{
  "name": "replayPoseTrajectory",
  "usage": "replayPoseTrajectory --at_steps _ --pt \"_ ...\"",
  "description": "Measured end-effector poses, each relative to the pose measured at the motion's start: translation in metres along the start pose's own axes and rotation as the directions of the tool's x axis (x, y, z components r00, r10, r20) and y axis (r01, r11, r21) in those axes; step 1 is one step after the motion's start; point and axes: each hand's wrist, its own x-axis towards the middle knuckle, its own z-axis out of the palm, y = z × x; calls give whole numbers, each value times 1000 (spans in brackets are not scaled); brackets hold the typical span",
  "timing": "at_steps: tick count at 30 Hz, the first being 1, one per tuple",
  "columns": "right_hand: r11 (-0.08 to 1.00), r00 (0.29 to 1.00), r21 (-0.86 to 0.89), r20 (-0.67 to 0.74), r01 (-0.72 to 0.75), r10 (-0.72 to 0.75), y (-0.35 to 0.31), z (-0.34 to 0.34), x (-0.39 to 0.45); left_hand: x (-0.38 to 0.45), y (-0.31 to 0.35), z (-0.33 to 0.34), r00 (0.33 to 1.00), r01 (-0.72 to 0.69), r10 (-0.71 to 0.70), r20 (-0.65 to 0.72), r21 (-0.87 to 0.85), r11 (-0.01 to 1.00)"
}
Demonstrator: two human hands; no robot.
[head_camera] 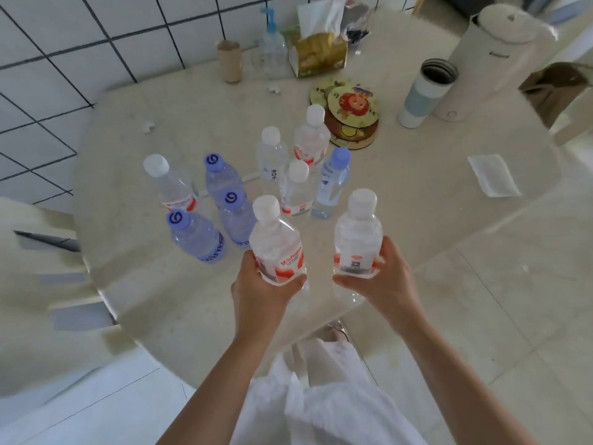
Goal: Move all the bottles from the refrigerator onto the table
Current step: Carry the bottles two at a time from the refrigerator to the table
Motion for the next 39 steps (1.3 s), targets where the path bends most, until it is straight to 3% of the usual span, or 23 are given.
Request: replayPoseTrajectory --at_steps 5,12,18,24,29,34,39 --pt "997 991 -27 116 74 -71 -1 -18 47 10 11 39 988 62 -64 -140 -24 998" --pt "965 924 -104 329 241 -196 4 -40 117 22 20 100 931 137 -137 -338 -25 990" --pt "940 876 -98 404 328 -264 15 -38 144 27 24 138 851 208 -233 -470 -106 972" --pt "929 856 -86 427 360 -292 22 -25 154 25 15 153 824 244 -259 -504 -97 965" --pt "932 860 -88 424 353 -285 33 -20 154 24 12 147 857 199 -202 -474 -57 978" --pt "924 854 -81 418 375 -310 36 -17 154 25 6 127 948 166 -158 -278 6 986" --pt "918 844 -87 433 388 -316 38 -21 158 35 10 109 986 145 -142 -92 28 989"
